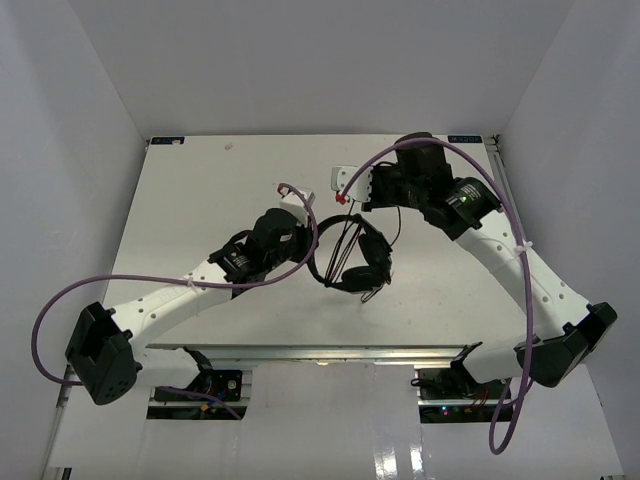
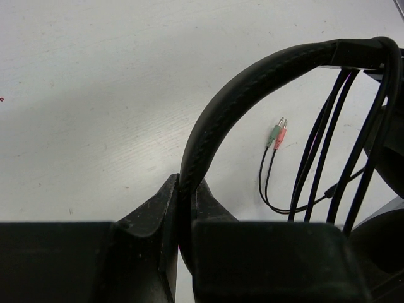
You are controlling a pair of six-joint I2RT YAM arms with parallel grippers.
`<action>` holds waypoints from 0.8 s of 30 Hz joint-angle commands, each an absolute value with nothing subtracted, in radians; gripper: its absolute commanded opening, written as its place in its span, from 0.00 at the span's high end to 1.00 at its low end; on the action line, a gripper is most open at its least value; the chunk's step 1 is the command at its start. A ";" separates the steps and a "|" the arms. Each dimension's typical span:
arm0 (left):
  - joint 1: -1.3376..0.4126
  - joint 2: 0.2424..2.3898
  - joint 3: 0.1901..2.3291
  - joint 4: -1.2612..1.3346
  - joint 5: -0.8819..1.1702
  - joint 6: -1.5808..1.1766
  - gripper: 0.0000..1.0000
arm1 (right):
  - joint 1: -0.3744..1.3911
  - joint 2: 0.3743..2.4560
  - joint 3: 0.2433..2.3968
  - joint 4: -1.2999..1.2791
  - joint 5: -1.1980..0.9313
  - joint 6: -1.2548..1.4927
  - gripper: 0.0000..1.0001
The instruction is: Wrap the headphones
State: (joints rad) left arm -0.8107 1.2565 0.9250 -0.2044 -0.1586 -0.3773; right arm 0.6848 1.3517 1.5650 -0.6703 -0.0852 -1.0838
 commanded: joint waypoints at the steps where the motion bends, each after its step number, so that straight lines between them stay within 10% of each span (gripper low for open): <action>1: -0.827 1.179 0.909 -0.208 -0.109 -0.333 1.00 | 0.603 1.366 1.633 -0.568 -0.159 -1.031 0.88; 24: -0.827 1.121 1.062 -0.199 -0.103 -0.442 1.00 | 0.299 1.225 1.184 -0.382 -0.673 -0.756 0.88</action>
State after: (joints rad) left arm -0.8192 1.1435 0.9404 -0.2232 -0.1373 -0.3970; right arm 0.3175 1.2848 1.2606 -0.5471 -0.5511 -0.8745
